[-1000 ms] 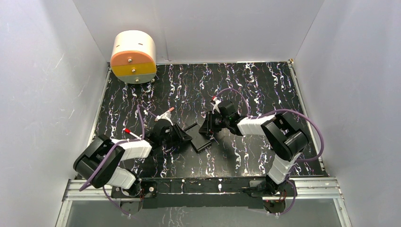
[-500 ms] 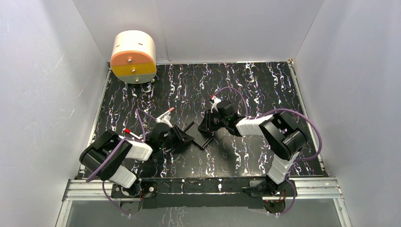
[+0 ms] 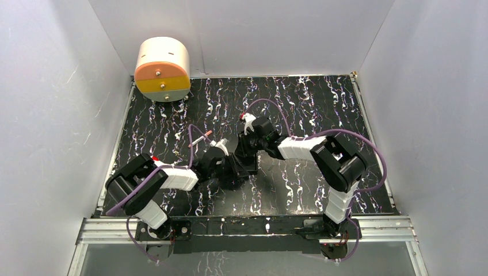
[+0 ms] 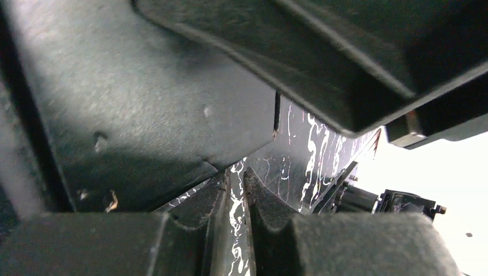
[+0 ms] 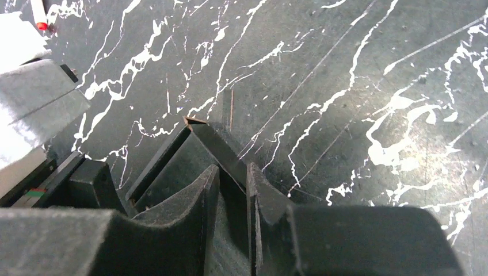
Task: Fold the paper box
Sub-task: Close the paper box at the center of the board.
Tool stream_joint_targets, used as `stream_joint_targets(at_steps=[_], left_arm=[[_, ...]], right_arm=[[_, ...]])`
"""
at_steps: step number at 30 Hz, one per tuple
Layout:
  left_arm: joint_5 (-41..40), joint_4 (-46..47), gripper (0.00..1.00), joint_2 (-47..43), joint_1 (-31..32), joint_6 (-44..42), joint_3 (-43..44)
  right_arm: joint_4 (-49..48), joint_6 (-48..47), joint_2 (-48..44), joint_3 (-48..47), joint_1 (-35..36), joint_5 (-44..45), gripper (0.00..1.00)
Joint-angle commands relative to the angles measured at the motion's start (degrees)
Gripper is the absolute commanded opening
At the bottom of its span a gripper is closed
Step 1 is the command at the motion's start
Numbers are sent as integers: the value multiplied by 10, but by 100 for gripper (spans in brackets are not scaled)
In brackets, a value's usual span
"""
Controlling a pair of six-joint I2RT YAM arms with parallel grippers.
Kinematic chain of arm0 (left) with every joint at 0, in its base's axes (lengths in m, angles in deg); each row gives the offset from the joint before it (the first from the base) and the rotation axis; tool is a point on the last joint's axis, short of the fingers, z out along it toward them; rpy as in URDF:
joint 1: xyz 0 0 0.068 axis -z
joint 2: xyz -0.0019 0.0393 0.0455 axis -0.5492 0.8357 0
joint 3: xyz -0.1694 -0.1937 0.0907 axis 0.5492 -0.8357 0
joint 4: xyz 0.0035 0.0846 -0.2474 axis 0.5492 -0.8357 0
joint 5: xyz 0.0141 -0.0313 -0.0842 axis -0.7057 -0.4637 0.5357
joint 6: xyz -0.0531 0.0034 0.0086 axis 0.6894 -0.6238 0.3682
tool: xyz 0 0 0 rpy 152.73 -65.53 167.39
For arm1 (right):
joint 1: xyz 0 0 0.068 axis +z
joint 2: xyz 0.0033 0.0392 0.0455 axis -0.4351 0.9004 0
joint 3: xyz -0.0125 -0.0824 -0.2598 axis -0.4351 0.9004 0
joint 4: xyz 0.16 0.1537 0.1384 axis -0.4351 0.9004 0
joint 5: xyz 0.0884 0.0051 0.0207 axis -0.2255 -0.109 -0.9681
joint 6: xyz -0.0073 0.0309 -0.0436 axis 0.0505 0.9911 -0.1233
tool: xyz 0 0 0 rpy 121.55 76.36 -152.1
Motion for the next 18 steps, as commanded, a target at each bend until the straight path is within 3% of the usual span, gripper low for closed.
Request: stream_joint_targets(at_steps=[1, 10, 18], left_arm=[[-46, -25, 13, -19, -6, -43, 41], [-64, -116, 26, -115, -7, -75, 41], [-78, -203, 40, -216, -27, -102, 37]], right_arm=[[74, -51, 12, -9, 19, -59, 29], [129, -96, -25, -47, 4, -15, 43], [143, -90, -109, -35, -7, 69, 65]])
